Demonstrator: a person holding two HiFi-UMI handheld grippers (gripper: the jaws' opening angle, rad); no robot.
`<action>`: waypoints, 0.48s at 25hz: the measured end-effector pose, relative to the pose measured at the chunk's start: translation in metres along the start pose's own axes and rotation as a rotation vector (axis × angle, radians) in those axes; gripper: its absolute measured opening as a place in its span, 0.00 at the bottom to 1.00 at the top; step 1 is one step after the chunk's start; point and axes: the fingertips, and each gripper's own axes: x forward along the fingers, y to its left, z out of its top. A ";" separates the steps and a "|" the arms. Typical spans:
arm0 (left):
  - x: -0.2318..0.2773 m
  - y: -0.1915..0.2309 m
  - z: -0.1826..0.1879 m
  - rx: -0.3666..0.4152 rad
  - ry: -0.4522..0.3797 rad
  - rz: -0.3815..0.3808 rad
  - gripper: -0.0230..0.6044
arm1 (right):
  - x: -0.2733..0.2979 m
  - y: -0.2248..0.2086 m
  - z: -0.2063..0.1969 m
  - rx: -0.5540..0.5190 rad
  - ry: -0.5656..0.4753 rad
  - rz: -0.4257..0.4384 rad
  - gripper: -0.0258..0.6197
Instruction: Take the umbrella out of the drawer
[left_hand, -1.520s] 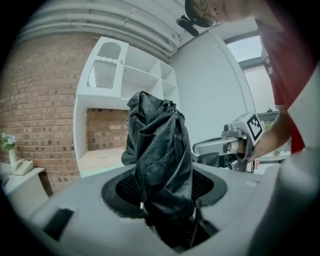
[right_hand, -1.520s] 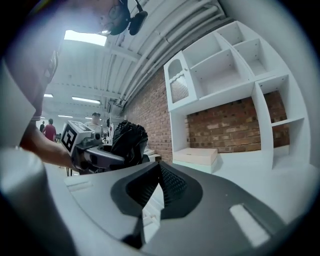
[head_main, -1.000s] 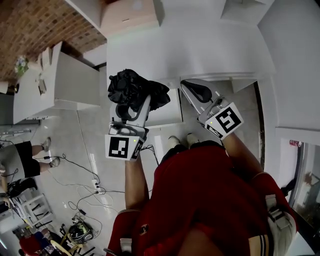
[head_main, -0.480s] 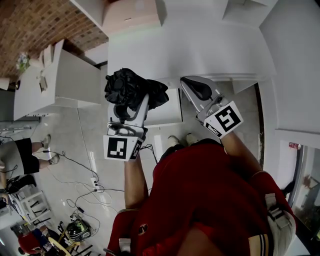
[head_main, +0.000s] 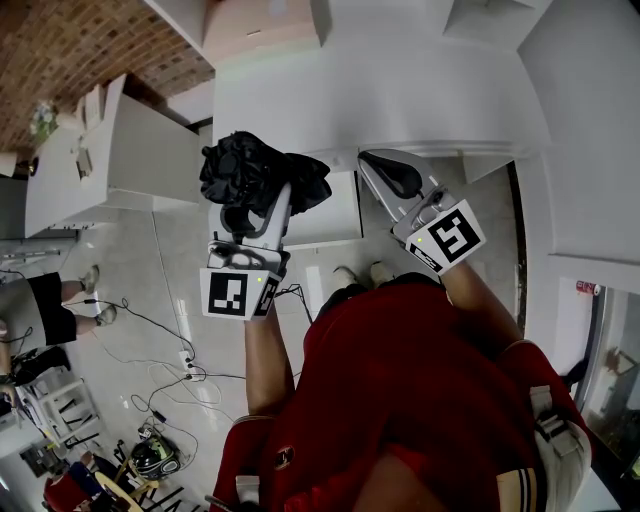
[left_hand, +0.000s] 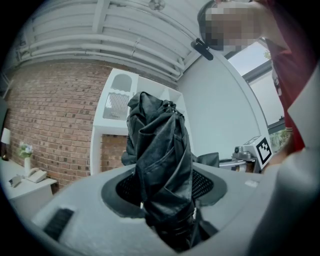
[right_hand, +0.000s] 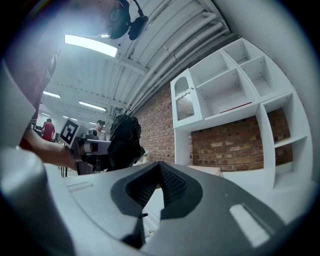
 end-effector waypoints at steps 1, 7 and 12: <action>-0.002 -0.001 0.000 -0.001 -0.003 -0.001 0.43 | -0.001 0.002 0.000 0.000 0.000 -0.001 0.06; -0.004 -0.001 -0.001 -0.001 0.004 -0.004 0.43 | -0.002 0.004 0.000 -0.004 0.006 0.004 0.06; -0.004 0.000 -0.001 -0.002 0.008 -0.002 0.43 | -0.001 0.003 -0.001 -0.003 0.013 0.006 0.06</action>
